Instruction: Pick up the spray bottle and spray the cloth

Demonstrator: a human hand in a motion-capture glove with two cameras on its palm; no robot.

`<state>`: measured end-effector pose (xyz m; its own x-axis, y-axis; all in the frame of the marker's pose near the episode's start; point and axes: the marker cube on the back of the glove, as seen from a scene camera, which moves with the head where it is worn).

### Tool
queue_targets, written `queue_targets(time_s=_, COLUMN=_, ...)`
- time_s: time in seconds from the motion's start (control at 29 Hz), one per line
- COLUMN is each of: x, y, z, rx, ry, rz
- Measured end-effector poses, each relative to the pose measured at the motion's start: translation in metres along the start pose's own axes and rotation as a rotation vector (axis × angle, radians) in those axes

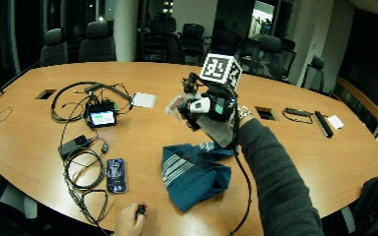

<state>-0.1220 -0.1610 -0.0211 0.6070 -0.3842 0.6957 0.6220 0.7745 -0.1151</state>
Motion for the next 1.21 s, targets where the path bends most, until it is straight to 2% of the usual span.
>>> queue_targets(time_s=0.1, x=-0.018, y=-0.01, z=0.002, rx=0.11, ry=-0.109, rz=-0.109)
queue_targets(time_s=0.24, x=-0.032, y=-0.042, z=0.009, rx=0.36, ry=-0.354, rz=-0.289)
queue_targets(time_s=0.35, x=-0.017, y=-0.064, z=0.022, rx=0.503, ry=-0.434, rz=-0.284)
queue_targets(time_s=0.52, x=0.025, y=-0.083, z=0.056, rx=0.688, ry=-0.469, rz=-0.189)
queue_targets(time_s=0.76, x=0.058, y=-0.079, z=0.087, rx=0.732, ry=-0.488, rz=-0.097)
queue_targets(time_s=1.21, x=0.037, y=-0.072, z=0.057, rx=0.854, ry=-0.34, rz=-0.197)
